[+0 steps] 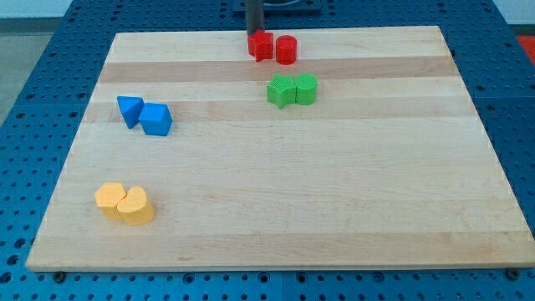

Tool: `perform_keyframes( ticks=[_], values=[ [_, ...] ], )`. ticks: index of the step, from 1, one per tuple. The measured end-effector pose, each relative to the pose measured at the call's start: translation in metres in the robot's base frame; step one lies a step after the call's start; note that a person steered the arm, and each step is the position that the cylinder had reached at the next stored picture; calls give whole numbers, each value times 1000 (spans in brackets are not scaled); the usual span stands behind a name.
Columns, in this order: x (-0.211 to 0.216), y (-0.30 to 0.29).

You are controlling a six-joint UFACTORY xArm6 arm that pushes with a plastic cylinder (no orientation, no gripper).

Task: Move the red star beside the green star

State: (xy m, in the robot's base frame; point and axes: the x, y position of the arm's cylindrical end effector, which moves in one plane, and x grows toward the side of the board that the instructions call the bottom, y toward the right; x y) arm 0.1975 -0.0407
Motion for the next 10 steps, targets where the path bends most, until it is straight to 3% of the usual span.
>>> perform_keyframes(
  ticks=[3, 6, 10],
  values=[
    [48, -1],
    [47, 31],
    [96, -21]
  ],
)
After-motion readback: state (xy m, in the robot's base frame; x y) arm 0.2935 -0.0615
